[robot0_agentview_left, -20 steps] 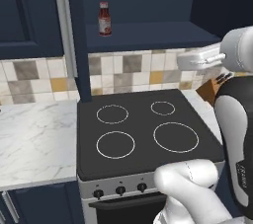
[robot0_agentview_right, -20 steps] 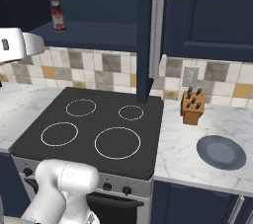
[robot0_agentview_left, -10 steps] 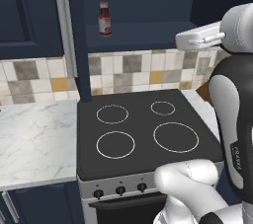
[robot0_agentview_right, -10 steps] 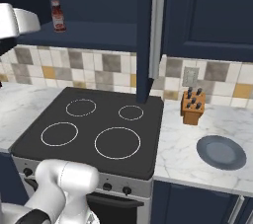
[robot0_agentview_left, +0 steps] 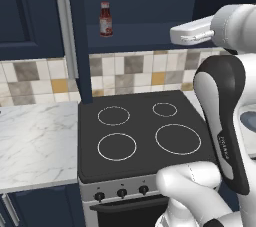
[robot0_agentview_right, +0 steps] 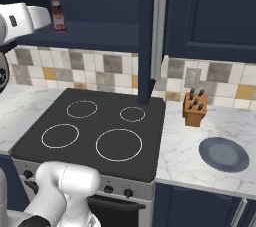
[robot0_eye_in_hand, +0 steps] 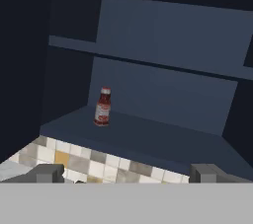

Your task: Move the hot dog bun to the plate on the dining table and place the condiment next to that plate. Then navigate to the fridge and take the sausage and place it on the plate as well.

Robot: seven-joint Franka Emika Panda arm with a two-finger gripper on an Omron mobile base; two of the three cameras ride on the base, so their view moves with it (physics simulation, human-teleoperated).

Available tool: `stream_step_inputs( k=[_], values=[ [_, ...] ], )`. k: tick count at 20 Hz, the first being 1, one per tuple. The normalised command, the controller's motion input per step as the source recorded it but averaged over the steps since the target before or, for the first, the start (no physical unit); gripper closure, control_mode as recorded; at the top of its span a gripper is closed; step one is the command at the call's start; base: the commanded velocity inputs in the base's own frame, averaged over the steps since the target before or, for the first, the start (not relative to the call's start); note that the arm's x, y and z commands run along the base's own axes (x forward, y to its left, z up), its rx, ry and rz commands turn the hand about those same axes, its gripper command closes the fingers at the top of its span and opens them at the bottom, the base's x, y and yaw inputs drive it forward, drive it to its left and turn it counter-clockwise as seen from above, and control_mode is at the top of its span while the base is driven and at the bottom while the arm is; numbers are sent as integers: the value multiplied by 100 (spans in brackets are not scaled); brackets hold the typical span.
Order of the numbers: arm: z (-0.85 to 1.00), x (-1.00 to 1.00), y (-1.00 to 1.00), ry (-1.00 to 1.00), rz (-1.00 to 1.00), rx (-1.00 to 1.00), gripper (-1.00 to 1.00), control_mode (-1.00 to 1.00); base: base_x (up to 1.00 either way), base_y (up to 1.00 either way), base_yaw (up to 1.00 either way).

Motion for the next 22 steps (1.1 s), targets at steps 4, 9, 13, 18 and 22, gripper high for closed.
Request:
stream_step_inputs(
  k=[4,9,13,18,22],
  values=[
    [-23,11,0,-10,0,11,-100,-100,0,0,0],
    [-5,36,0,-9,0,3,-100,-100,0,0,0],
    [-15,28,0,-7,4,5,-100,-100,0,0,0],
    [-14,8,1,0,1,1,-100,-100,0,0,0],
    [-13,33,0,0,0,0,-100,-100,0,0,0]
  ],
)
